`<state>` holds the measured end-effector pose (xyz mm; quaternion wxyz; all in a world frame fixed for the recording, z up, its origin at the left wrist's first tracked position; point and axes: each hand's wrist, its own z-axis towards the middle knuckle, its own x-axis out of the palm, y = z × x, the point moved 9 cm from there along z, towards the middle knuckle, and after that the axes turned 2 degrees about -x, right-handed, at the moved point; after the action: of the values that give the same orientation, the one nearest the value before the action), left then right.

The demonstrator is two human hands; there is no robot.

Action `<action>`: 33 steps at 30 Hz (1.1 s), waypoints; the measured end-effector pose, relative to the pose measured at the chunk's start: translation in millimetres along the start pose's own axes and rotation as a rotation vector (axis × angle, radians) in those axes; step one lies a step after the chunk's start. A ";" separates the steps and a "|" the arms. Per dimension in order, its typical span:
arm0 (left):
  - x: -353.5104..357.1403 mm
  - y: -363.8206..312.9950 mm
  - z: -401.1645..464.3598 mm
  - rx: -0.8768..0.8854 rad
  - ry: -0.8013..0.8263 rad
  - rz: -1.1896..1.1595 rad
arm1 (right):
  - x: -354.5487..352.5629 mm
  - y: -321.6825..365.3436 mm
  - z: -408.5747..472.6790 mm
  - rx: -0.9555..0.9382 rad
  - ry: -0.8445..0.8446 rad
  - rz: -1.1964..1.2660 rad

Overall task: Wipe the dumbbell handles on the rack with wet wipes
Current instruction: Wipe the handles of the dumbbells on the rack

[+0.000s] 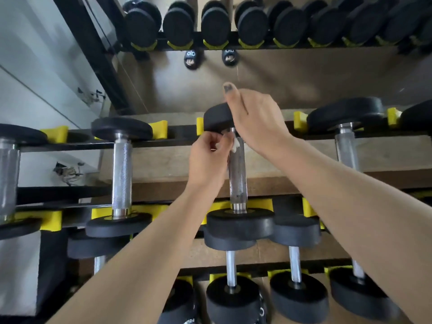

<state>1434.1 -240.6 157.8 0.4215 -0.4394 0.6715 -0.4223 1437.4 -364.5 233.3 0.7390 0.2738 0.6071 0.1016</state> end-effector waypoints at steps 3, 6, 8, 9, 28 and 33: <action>2.7 -2.6 -8.6 0.099 0.093 0.123 | -6.8 -0.5 -4.4 -0.034 -0.120 -0.006; 4.0 -5.9 -16.1 0.146 0.153 0.264 | -5.6 -4.5 -0.8 -0.010 -0.079 0.023; 4.0 -5.6 -19.6 0.151 0.196 0.367 | -6.2 -6.2 0.2 0.004 -0.061 0.071; 4.1 -4.5 -23.0 0.154 0.229 0.411 | -6.6 -7.2 0.1 0.015 -0.060 0.104; 1.3 -2.1 -32.3 0.249 0.279 0.495 | -2.8 -12.5 3.0 -0.015 -0.166 0.089; -2.7 -15.9 -11.2 0.203 0.128 0.390 | -5.2 -14.4 2.1 -0.027 -0.225 0.097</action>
<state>1428.0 -239.9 176.4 0.4938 -0.2292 0.7230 -0.4253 1435.5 -379.6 230.4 0.8003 0.3023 0.5050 0.1141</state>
